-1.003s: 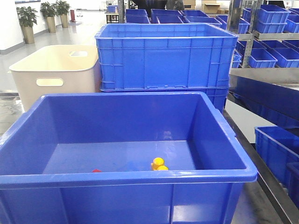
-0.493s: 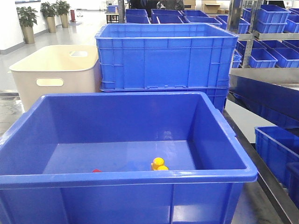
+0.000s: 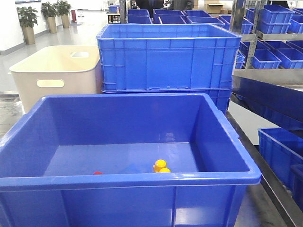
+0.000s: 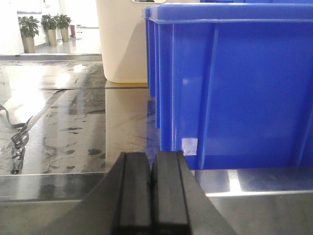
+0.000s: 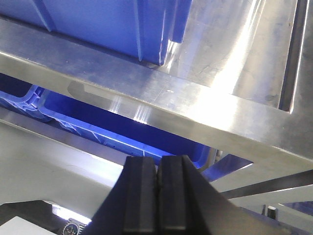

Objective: Pick red and yellow blocks into blue bin

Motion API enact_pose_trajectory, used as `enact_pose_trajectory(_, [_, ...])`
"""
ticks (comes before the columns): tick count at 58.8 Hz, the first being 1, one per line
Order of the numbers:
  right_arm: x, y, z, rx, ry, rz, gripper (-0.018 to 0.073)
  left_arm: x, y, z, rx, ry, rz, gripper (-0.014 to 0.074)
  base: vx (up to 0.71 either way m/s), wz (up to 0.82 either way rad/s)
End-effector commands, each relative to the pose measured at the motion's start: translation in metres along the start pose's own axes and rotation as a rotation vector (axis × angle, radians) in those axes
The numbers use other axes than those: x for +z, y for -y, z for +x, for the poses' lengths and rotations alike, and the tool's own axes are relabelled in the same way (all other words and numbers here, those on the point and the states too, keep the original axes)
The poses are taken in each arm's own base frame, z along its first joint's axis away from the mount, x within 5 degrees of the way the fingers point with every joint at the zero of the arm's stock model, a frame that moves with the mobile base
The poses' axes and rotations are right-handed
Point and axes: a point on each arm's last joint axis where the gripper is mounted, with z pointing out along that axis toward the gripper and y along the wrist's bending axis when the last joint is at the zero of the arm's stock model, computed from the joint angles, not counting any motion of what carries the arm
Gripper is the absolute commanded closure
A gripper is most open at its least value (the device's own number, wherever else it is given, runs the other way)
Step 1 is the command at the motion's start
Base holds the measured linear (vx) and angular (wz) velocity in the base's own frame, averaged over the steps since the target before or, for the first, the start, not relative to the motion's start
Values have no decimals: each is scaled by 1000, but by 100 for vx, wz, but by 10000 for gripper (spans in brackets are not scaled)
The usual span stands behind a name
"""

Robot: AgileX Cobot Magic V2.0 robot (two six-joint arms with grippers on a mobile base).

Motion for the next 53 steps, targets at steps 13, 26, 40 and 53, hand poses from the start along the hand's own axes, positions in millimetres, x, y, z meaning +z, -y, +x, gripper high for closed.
enact_pose_trajectory(13, [-23,9,-4,-27,175,67,569,-3,0,-14,-18,115,3,603,0,0])
enact_pose_trajectory(26, [-24,21,33,34,467,229,569,-3,0,-14,-18,115,3,603,0,0])
enact_pose_trajectory(40, [-12,21,80,107,726,358,569,-3,0,-14,-18,115,3,603,0,0])
enact_pose_trajectory(53, [14,19,114,145,866,391,569,-3,0,-14,-18,115,3,603,0,0])
